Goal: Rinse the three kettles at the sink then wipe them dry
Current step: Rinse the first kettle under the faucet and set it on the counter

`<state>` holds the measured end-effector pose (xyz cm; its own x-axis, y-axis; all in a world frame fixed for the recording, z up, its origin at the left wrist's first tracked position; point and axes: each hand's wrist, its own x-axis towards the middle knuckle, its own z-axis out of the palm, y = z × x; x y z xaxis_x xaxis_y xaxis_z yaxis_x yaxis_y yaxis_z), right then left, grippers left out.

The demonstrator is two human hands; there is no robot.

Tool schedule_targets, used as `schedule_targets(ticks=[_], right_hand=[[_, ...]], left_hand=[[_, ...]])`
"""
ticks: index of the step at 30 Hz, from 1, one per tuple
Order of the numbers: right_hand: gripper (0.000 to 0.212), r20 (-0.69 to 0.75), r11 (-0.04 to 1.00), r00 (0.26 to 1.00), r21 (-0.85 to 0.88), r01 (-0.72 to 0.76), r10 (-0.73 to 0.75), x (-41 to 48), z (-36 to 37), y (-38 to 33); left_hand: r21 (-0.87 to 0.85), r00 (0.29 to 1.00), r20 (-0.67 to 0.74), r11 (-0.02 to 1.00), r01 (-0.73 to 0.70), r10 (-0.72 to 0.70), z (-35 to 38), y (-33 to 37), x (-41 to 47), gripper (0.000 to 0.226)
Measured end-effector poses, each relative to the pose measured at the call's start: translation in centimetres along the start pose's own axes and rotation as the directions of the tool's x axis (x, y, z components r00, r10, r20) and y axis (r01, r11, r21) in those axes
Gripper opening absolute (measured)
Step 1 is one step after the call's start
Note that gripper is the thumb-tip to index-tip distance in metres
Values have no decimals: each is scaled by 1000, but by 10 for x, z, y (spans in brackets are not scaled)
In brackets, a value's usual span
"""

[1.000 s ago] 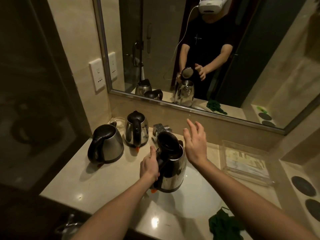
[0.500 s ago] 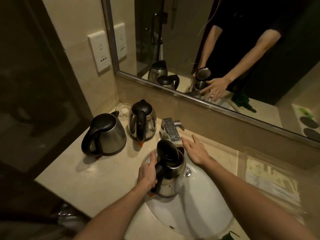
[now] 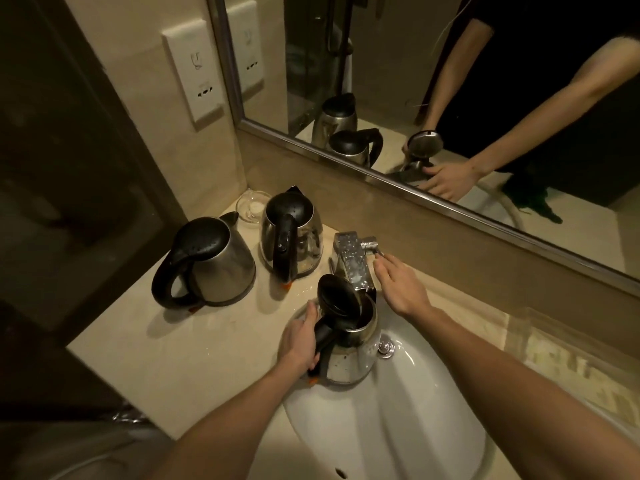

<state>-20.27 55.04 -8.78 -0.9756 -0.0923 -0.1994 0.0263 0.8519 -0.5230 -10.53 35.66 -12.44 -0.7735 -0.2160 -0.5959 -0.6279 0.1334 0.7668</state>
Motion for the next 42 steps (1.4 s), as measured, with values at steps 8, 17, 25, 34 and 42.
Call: schedule_targets(ticks=[8, 17, 25, 34, 42], right_hand=[[62, 15, 996, 999, -81, -45, 46, 16, 0, 9], [65, 41, 986, 992, -122, -111, 117, 21, -8, 12], [58, -7, 994, 994, -13, -109, 109, 12, -5, 8], [69, 271, 601, 915, 692, -401, 299, -11, 16, -7], [70, 280, 504, 912, 765, -401, 300, -9, 19, -17]], left_hand=[[5, 999, 38, 1000, 27, -27, -2, 5, 14, 84], [24, 999, 34, 999, 38, -39, -2, 6, 14, 74], [21, 999, 38, 1000, 17, -18, -1, 9, 14, 89], [18, 999, 52, 1000, 8, -9, -1, 9, 13, 89], [-14, 997, 72, 1000, 11, -10, -3, 15, 9, 70]])
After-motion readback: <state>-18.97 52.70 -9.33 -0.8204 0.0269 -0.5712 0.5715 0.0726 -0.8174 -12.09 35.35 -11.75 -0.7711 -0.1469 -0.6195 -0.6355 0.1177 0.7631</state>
